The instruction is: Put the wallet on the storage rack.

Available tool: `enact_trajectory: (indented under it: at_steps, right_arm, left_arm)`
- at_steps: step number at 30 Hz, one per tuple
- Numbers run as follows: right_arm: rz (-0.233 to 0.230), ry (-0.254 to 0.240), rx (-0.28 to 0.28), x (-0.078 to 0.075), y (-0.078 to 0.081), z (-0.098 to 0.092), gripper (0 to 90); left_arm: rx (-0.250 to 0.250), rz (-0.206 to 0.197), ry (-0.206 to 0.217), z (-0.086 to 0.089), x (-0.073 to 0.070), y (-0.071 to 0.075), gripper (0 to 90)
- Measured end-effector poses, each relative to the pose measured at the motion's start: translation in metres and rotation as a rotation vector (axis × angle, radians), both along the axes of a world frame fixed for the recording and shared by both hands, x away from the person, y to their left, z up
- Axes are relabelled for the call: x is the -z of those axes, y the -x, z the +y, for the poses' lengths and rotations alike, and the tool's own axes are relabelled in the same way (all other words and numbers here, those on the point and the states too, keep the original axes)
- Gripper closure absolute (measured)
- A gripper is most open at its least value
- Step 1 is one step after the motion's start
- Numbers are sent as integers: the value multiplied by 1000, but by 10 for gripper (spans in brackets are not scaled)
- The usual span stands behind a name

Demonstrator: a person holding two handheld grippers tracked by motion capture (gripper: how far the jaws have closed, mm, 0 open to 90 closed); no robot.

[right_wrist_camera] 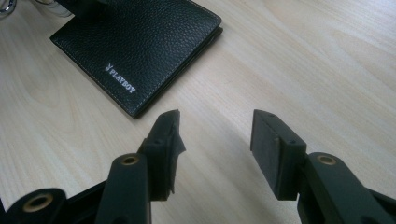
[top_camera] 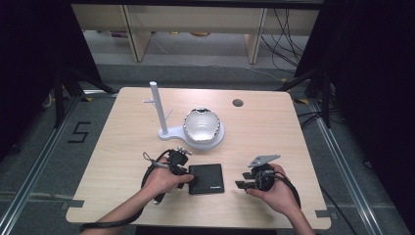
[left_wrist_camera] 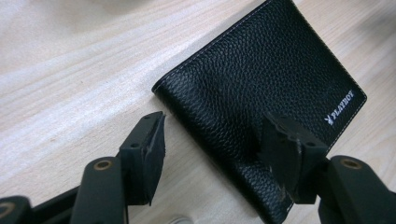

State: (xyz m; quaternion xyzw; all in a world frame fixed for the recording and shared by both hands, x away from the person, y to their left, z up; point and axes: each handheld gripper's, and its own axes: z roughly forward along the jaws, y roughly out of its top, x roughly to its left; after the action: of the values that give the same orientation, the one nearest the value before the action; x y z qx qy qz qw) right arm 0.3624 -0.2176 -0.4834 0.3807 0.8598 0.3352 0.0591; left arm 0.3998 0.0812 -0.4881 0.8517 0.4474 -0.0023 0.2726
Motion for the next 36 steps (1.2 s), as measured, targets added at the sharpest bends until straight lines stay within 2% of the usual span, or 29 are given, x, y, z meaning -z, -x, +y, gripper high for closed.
enact_trajectory:
  at_steps: [1, 5, 10, 12, 13, 14, 15, 16, 20, 21, 23, 25, 26, 27, 28, 29, 30, 31, 32, 35, 36]
  right_arm:
    - [6, 11, -3, -1, 0, -1, 534]
    - [6, 12, -6, -1, 0, -1, 531]
    - [4, 13, -10, -3, 0, -1, 530]
    - [12, -1, 4, -2, 1, 0, 529]
    - [-14, 7, -12, -1, 0, -1, 529]
    - [-14, 7, -12, -1, 0, -1, 529]
    - [5, 15, -12, -2, 0, -1, 528]
    - [5, 15, -12, -2, 0, -1, 526]
    - [8, 9, -8, -2, 1, -1, 525]
    - [3, 6, -5, -2, 2, -2, 525]
    - [0, 10, -6, -2, 2, -3, 525]
    - [7, 7, -3, -2, 2, -3, 525]
    - [-11, 13, -9, -1, 1, -4, 525]
    - [-18, 12, -13, -1, 1, -5, 524]
    - [4, 6, -3, -2, 2, -4, 524]
    - [-3, -4, 5, -2, 2, -4, 524]
    - [-4, 10, -1, -4, 1, -5, 524]
    - [-4, 10, -1, -4, 1, -5, 524]
    - [-26, 10, -9, -6, 0, -7, 523]
    - [-14, 5, -7, -14, -1, -10, 522]
    - [-39, 12, -22, -16, -3, -12, 519]
  left_arm:
    - [7, 6, -15, 0, 0, -1, 394]
    - [-3, 29, -12, 0, 0, -3, 394]
    - [-61, 84, -17, -6, -2, -4, 403]
    - [-58, 91, -15, -6, -2, -6, 412]
    - [-60, 102, -12, -6, -2, -6, 415]
    - [-60, 102, -12, -6, -2, -6, 431]
    - [-48, 100, -11, -6, -2, -7, 431]
    - [-74, 122, 0, -7, -2, -7, 461]
    - [-69, 140, 12, -6, -2, -8, 542]
    - [-34, 140, 32, -3, 0, -9, 578]
    - [-3, 130, 53, -2, 0, -9, 659]
    - [33, 112, 61, -2, -1, -8, 731]
    - [33, 112, 61, -2, -1, -8, 752]
    - [73, 81, 53, -5, -3, -7, 771]
    - [97, 68, 45, -6, -4, -6, 785]
    - [97, 68, 45, -6, -4, -6, 800]
    - [142, 41, 58, -8, -5, -5, 805]
    - [142, 41, 58, -8, -5, -5, 809]
    - [177, 13, 59, -7, -11, -4, 813]
    - [221, -16, 67, -7, -21, -3, 818]
    - [245, -38, 67, -7, -27, -1, 820]
